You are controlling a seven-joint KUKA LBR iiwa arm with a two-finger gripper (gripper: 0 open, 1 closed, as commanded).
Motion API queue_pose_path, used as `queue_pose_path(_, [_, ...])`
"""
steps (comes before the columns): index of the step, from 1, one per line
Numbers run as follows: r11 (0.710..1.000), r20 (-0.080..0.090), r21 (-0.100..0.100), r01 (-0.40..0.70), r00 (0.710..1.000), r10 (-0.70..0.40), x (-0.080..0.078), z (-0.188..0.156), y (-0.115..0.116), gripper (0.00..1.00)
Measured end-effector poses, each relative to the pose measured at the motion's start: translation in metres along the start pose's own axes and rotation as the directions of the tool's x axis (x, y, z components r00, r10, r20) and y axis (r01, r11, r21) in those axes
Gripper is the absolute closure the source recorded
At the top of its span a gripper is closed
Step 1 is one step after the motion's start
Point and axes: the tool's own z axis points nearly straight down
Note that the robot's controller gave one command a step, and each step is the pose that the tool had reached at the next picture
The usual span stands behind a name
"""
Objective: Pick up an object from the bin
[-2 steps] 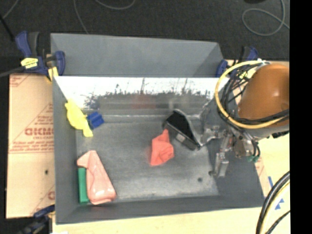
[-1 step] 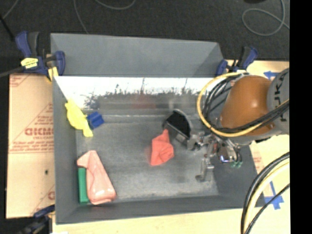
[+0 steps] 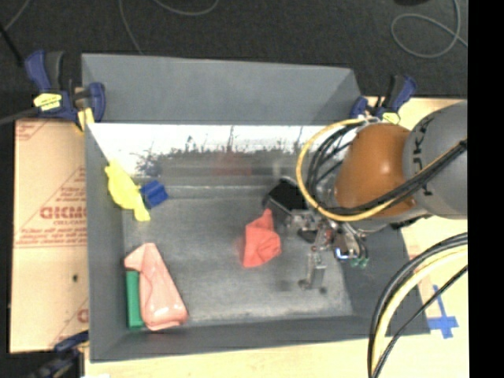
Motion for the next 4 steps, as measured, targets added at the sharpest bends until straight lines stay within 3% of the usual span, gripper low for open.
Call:
queue_pose_path(1, [0.993, 0.002, 0.003, 0.119, 0.993, -0.119, -0.002, 0.021, 0.022, 0.0])
queue_pose_path(2, [0.958, 0.003, 0.003, 0.287, 0.958, -0.287, -0.009, 0.03, 0.031, 0.0])
queue_pose_path(3, [1.0, 0.007, 0.001, 0.0, 1.0, 0.0, -0.015, 0.033, 0.051, 0.0])
queue_pose_path(4, [0.99, 0.006, 0.0, -0.144, 0.99, 0.144, -0.037, 0.035, 0.069, 0.0])
